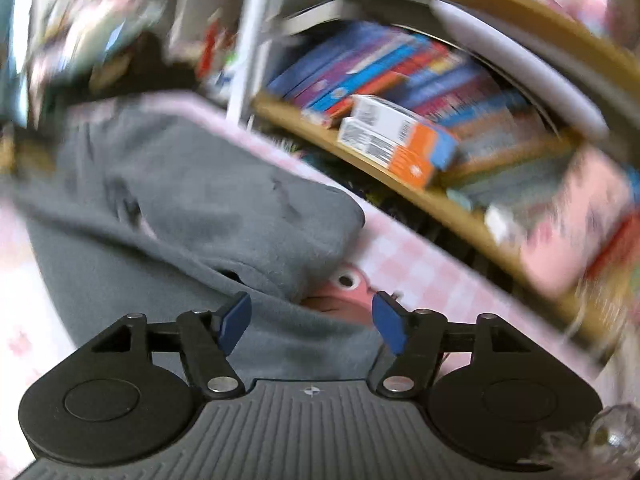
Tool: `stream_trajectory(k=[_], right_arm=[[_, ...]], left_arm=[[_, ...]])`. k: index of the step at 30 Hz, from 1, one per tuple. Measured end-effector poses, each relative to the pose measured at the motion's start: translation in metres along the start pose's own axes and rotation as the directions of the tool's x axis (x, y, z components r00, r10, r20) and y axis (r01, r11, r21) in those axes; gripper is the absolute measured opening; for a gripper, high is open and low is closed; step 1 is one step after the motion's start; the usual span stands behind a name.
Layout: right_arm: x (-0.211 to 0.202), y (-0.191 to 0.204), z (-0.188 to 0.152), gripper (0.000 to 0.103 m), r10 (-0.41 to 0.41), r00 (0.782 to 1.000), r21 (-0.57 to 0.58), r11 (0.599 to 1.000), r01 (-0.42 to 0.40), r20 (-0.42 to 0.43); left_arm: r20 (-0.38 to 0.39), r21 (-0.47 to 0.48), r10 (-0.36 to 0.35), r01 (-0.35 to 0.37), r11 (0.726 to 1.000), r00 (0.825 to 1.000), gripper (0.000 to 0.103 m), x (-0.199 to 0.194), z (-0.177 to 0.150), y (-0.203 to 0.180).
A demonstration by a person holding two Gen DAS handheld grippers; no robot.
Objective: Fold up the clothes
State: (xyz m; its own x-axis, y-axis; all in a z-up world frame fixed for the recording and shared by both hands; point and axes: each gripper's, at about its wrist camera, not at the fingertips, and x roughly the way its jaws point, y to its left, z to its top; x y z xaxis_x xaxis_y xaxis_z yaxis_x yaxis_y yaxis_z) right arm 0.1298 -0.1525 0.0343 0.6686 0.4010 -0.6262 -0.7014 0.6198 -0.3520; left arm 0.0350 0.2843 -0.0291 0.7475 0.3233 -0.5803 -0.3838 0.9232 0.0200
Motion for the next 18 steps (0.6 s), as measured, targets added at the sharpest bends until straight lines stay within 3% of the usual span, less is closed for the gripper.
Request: stream_trajectory(k=[2, 4, 6, 10, 12, 14, 16, 18], right_arm=[[0.017, 0.012, 0.007, 0.061, 0.008, 0.998, -0.171, 0.985, -0.020, -0.068], [0.030, 0.015, 0.011, 0.055, 0.044, 0.991, -0.251, 0.965, -0.074, -0.125], [0.040, 0.013, 0.014, 0.035, 0.073, 0.984, -0.250, 0.962, -0.112, -0.163], [0.044, 0.010, 0.017, 0.014, 0.101, 0.974, -0.207, 0.968, -0.143, -0.202], [0.028, 0.015, 0.017, 0.007, 0.027, 0.987, -0.256, 0.964, -0.066, -0.156], [0.000, 0.017, 0.020, 0.006, -0.073, 0.996, -0.258, 0.965, 0.057, -0.056], [-0.042, 0.019, 0.021, 0.006, -0.188, 0.980, -0.210, 0.958, 0.197, 0.065], [-0.081, 0.029, 0.013, 0.006, -0.229, 0.967, -0.196, 0.949, 0.248, 0.115]], left_arm=[[0.010, 0.017, 0.006, -0.006, 1.000, 1.000, 0.084, -0.004, -0.002, -0.004], [0.017, 0.017, 0.006, -0.006, 1.000, 1.000, 0.084, -0.007, -0.003, -0.005], [0.023, 0.007, 0.005, -0.005, 1.000, 1.000, 0.086, -0.008, -0.003, -0.004], [0.026, -0.004, 0.008, -0.008, 1.000, 1.000, 0.089, -0.009, -0.003, -0.002], [0.029, -0.008, 0.005, -0.005, 1.000, 1.000, 0.089, -0.009, -0.003, -0.002], [0.042, -0.011, 0.001, 0.000, 1.000, 0.999, 0.089, -0.011, -0.004, -0.001], [0.062, -0.014, -0.001, 0.002, 1.000, 0.998, 0.089, -0.014, -0.005, -0.001], [0.082, -0.020, -0.004, 0.005, 1.000, 0.997, 0.090, -0.017, -0.005, 0.001]])
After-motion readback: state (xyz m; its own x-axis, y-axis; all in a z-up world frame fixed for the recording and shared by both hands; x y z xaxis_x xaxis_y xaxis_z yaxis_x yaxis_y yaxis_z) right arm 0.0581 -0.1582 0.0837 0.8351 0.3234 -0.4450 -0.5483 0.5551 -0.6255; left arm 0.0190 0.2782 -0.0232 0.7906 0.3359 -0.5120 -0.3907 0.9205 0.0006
